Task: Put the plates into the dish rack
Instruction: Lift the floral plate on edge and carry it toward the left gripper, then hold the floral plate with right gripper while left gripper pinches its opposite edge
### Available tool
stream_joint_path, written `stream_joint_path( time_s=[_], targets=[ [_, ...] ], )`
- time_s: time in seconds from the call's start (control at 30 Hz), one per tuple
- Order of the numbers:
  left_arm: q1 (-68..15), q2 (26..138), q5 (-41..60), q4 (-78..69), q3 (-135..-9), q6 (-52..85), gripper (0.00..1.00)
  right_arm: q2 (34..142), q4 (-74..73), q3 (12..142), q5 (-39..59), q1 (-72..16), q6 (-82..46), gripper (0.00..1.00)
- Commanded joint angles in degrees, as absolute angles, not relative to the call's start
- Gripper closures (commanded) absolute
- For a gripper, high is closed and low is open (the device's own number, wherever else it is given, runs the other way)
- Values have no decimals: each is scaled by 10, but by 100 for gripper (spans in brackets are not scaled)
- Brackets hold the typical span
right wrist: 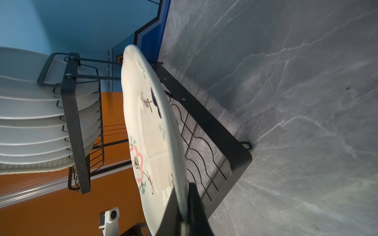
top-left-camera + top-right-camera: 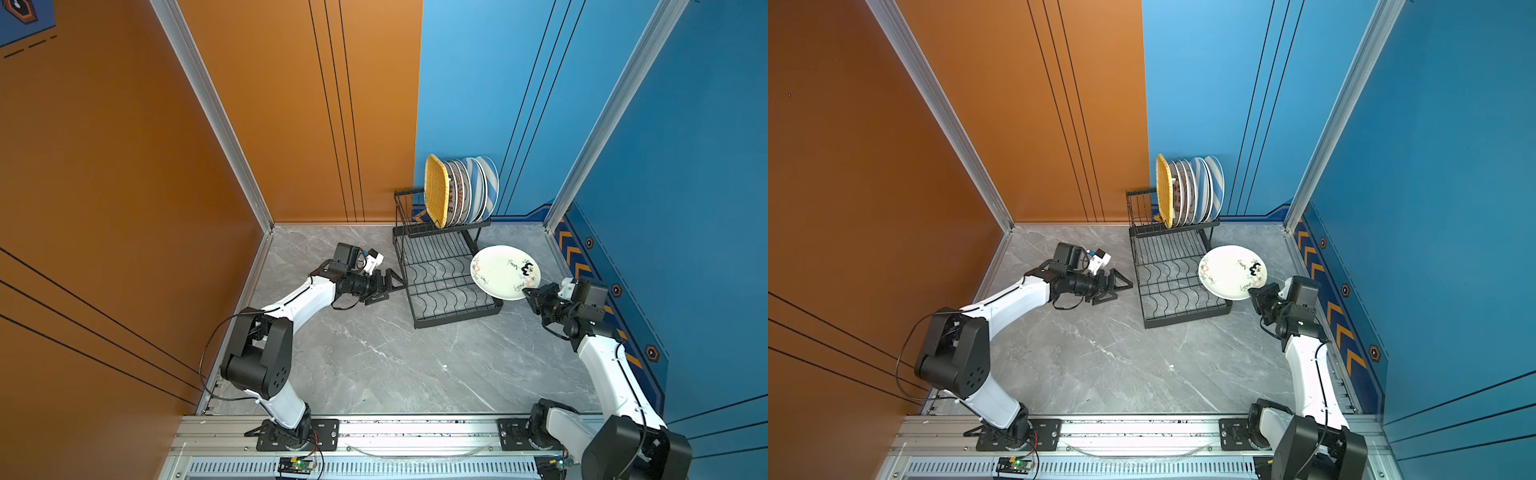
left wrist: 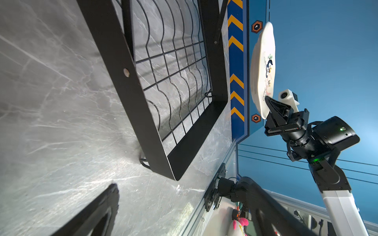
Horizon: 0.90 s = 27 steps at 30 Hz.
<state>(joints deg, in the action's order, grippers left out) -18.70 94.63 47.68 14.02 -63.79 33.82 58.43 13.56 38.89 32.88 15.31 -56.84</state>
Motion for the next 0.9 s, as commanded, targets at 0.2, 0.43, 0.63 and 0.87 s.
stream_joint_path(
  time_s=[0.2,0.43,0.63,0.87],
  targets=[
    [-218,947,538,152,-678,318,2,518,135,385,349,22,-563,100],
    [-231,938,569,55,-664,388,18,514,109,393,342,-69,-573,100],
    [-236,937,570,13,-660,421,31,530,72,405,347,-123,-578,100],
    [-245,933,569,14,-658,423,46,565,39,422,353,-161,-579,100]
  ],
)
